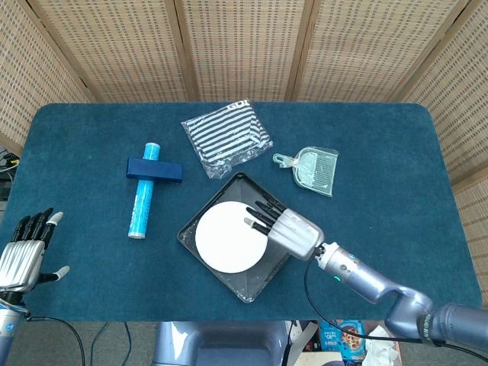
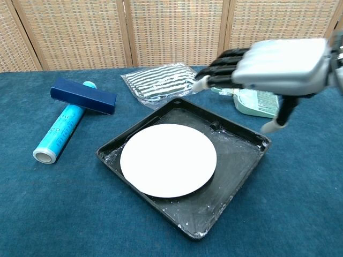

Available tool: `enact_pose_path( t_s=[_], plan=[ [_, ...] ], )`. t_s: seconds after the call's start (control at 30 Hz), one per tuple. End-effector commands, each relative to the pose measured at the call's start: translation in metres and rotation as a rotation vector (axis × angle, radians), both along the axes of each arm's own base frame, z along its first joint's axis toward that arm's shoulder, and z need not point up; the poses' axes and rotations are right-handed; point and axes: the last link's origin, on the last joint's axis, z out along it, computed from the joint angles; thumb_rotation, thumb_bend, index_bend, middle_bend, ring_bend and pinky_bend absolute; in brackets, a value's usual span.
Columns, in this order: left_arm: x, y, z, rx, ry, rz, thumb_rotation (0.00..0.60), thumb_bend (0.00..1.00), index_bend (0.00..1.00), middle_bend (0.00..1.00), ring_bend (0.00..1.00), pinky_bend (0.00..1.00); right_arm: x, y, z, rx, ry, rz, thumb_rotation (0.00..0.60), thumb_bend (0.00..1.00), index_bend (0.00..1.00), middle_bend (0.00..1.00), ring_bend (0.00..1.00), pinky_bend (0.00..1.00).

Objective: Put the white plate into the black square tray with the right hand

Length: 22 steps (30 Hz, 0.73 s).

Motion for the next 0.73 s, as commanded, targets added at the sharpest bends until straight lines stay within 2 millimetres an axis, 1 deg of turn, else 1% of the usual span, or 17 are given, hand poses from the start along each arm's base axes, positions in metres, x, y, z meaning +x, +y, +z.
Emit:
enact_pose_path(
  t_s=[0.03,0.17,0.23,0.33,0.57,0.73],
  plan=[
    [0.002,-0.002,0.001,0.005,-0.006,-0.009,0.600,0.00,0.00,0.00,0.00,0.00,-0.032,0.005,0.025,-0.065,0.017,-0.047,0.600,0.00,0.00,0.00,0.00,0.00],
    [0.004,-0.006,0.004,0.017,-0.011,-0.028,0.600,0.00,0.00,0.00,0.00,0.00,-0.070,0.009,0.052,-0.150,-0.014,-0.122,0.600,0.00,0.00,0.00,0.00,0.00],
    [0.005,-0.007,0.005,0.029,-0.011,-0.039,0.600,0.00,0.00,0.00,0.00,0.00,-0.090,0.013,0.064,-0.206,-0.068,-0.180,0.600,0.00,0.00,0.00,0.00,0.00],
    [0.007,-0.010,0.006,0.050,-0.015,-0.055,0.600,0.00,0.00,0.00,0.00,0.00,-0.117,0.022,0.075,-0.276,-0.165,-0.273,0.600,0.00,0.00,0.00,0.00,0.00],
    [0.010,-0.016,0.007,0.070,-0.022,-0.075,0.600,0.00,0.00,0.00,0.00,0.00,-0.162,0.051,0.085,-0.419,-0.319,-0.421,0.600,0.00,0.00,0.00,0.00,0.00],
    [0.010,-0.018,0.008,0.074,-0.029,-0.073,0.600,0.00,0.00,0.00,0.00,0.00,-0.178,0.071,0.082,-0.478,-0.418,-0.512,0.600,0.00,0.00,0.00,0.00,0.00]
  ],
)
